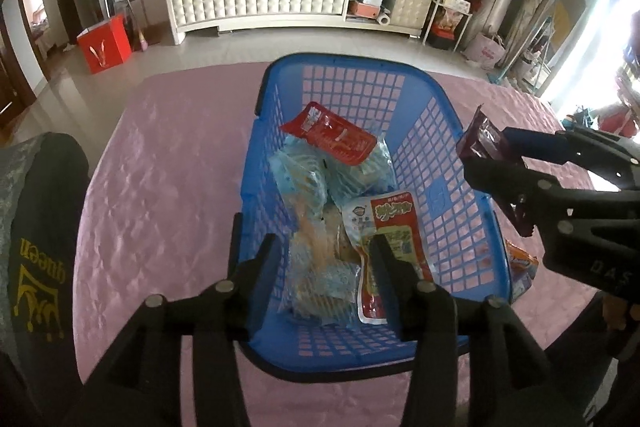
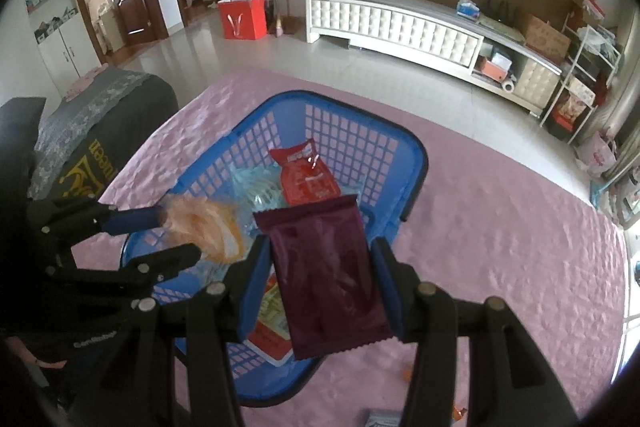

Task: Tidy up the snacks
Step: 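Open the left tool to drop the pouch while the right tool drops the purple pack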

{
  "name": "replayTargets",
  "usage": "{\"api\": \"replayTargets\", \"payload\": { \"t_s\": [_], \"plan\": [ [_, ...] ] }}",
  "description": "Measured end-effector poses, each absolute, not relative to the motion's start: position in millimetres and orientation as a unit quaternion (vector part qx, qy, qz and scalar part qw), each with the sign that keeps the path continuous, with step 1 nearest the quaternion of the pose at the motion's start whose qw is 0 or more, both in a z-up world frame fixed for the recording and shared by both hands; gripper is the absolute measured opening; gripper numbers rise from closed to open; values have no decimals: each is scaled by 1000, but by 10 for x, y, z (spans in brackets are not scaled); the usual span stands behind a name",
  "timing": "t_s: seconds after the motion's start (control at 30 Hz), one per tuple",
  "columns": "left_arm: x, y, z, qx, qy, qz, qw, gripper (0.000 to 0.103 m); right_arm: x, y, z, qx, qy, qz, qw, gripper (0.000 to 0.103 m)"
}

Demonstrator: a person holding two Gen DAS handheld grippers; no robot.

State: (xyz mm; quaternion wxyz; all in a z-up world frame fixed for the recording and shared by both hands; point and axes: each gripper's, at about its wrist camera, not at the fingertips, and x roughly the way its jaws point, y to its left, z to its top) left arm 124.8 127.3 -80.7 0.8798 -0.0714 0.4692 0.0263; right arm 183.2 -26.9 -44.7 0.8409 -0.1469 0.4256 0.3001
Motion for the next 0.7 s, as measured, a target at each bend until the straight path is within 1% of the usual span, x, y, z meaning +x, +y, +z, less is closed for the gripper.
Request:
{"api": "replayTargets", "payload": {
  "t_s": [0.03,0.37,0.5,0.7],
  "plan": [
    [1231,1303,-801,-70,467,30,881,52,1823,-273,-437,-147,425,301,841,55],
    [1103,1439,-604,-84,440,49,893,52,1755,-229,-345,-148,417,312,841,55],
    [1113,1527,-588,-87,437,56,893,52,1800,-120,-355,-168,417,313,837,55],
    [1154,1642,-659,-92,438,58,892,52,1918,16,-456,-164,431,314,830,55]
  ]
}}
